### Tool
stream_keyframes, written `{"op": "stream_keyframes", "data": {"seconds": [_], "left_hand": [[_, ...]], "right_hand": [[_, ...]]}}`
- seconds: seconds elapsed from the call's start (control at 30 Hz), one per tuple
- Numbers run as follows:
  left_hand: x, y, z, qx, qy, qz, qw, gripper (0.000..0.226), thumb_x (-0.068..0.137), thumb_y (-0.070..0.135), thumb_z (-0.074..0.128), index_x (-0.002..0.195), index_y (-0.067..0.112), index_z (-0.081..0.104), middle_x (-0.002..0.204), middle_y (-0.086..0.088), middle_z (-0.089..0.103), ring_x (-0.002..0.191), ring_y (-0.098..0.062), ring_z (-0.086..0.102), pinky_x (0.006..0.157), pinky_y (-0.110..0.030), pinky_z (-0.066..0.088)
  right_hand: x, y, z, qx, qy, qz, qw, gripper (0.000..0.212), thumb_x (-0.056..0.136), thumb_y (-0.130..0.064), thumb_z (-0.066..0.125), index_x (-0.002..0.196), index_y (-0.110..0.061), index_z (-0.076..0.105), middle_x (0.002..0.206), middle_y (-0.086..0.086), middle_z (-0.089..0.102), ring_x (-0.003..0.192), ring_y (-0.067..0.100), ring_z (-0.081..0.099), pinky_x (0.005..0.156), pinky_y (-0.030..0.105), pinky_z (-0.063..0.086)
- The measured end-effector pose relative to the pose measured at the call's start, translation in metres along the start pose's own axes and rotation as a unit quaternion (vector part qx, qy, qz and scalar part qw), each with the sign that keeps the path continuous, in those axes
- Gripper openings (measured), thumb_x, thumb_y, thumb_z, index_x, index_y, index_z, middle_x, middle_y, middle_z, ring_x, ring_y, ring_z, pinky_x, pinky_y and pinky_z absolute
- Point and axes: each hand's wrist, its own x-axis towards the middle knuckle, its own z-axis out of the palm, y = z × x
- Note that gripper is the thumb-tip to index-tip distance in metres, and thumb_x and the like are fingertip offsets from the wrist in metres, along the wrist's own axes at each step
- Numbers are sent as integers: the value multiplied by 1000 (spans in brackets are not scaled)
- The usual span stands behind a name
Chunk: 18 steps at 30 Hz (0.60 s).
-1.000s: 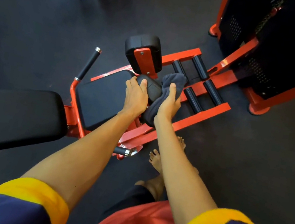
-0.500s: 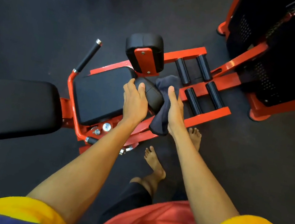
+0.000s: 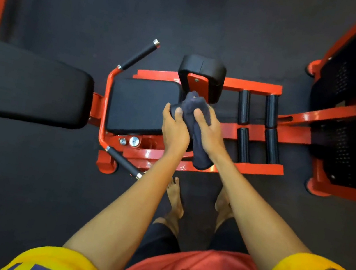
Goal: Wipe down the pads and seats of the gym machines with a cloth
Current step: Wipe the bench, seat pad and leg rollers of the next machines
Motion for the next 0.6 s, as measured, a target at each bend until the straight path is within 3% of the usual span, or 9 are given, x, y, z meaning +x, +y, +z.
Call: {"op": "stream_keyframes", "data": {"seconds": [0.1, 0.13, 0.23, 0.33, 0.4, 0.5, 0.6], "left_hand": [[-3, 7, 7, 25, 58, -1, 998, 47, 109, 36, 32, 152, 21, 40, 154, -3, 48, 141, -24, 41, 113, -35, 30], [-5, 7, 8, 30, 66, 4, 997, 46, 109, 37, 30, 151, 22, 43, 152, -2, 50, 140, -23, 42, 113, -35, 30], [-1, 6, 4, 38, 54, 35, 997, 42, 109, 39, 28, 140, 24, 52, 136, 0, 62, 128, -22, 54, 105, -36, 41], [7, 9, -1, 62, 24, 47, 997, 24, 108, 35, 30, 108, 26, 52, 95, 8, 64, 100, -24, 65, 78, -36, 50], [12, 8, -2, 82, 20, 62, 994, 29, 109, 34, 29, 113, 22, 55, 103, 0, 66, 104, -26, 64, 84, -40, 49], [12, 2, 1, 90, 38, 82, 992, 41, 109, 34, 29, 139, 20, 52, 132, -6, 64, 122, -24, 58, 104, -40, 45], [8, -1, 4, 87, 64, 87, 990, 43, 110, 31, 29, 145, 16, 49, 140, -5, 60, 129, -21, 54, 109, -35, 41]], "right_hand": [[11, 12, -9, -4, 4, 90, 996, 79, 90, -72, 53, 148, -18, 51, 144, 2, 58, 135, 16, 52, 117, 40, 39], [15, 8, -11, -22, -7, 91, 996, 78, 92, -71, 54, 149, -19, 49, 146, 1, 57, 136, 17, 51, 115, 36, 39], [25, -26, -7, -54, -54, -32, 997, 43, 102, -40, 58, 139, -19, 57, 139, -4, 61, 131, 10, 55, 108, 26, 42], [46, -38, 3, -118, -91, -125, 981, 44, 96, -46, 60, 126, -15, 67, 129, -2, 67, 124, 12, 60, 109, 33, 44], [59, -35, 5, -103, -99, -79, 987, 50, 91, -56, 60, 123, -19, 70, 123, -1, 71, 120, 13, 64, 108, 38, 47], [73, -17, 0, -58, -92, 20, 994, 73, 82, -73, 54, 129, -19, 68, 127, 3, 70, 122, 15, 63, 110, 39, 47], [76, 4, -3, -25, -97, 95, 990, 81, 81, -79, 48, 134, -20, 64, 132, 6, 67, 125, 19, 60, 115, 43, 41]]}}
